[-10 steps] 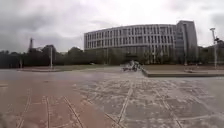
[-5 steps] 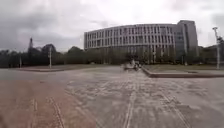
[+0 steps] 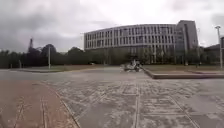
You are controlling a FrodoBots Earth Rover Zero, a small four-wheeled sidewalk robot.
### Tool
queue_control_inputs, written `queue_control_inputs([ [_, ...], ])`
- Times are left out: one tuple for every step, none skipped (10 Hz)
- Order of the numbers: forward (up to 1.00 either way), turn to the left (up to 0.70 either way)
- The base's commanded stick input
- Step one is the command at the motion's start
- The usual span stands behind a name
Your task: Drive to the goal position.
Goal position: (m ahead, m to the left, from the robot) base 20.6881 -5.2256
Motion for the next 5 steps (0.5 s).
queue_control_inputs([
  [0.7,0.0],
  [0.7,0.0],
  [0.7,0.0],
  [0.7,0.0],
  [0.7,0.0],
])
